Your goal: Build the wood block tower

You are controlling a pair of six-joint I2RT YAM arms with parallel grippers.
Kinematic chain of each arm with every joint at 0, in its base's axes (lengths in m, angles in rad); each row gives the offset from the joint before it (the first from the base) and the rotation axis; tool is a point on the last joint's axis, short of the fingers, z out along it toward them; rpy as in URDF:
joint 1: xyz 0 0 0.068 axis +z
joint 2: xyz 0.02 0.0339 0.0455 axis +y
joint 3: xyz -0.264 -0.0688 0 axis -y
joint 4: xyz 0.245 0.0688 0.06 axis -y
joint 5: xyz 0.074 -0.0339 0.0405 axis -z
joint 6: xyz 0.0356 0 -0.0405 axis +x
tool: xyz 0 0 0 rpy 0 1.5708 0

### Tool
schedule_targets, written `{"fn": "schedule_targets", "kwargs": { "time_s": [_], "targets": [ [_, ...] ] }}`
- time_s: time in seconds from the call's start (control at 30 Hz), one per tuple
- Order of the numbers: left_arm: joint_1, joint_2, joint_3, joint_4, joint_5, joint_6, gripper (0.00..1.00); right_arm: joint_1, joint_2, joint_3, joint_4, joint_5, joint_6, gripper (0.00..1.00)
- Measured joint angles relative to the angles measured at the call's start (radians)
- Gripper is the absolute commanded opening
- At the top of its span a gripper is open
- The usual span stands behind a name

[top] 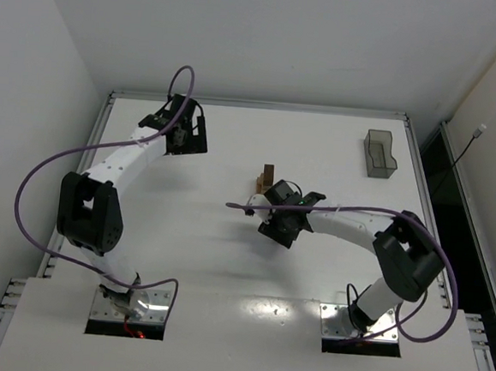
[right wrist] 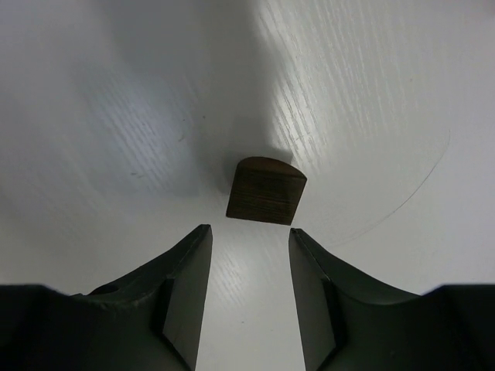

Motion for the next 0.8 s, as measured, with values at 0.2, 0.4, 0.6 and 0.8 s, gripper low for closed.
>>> {"fn": "schedule_targets", "kwargs": {
  "time_s": [0.2, 0.4, 0.6, 0.8],
  "targets": [
    [0.027, -0.031, -0.021, 0.004, -0.002, 0.000, 0.92, 0.027, 0.097, 0.038, 0.002, 0.095, 0.032, 0.40],
    [0.036, -0.033, -0.021, 0.006, -0.001, 0.000, 0.92, 0.045, 0.140, 0.073, 0.003, 0.128, 0.048, 0.40],
    [0.041, -0.033, -0.021, 0.005, 0.000, 0.000, 0.92, 0.058, 0.162, 0.091, 0.000, 0.143, 0.052, 0.33],
    [0.042, -0.033, -0.021, 0.005, 0.002, 0.000, 0.92, 0.057, 0.174, 0.106, -0.005, 0.152, 0.060, 0.21]
  ]
}}
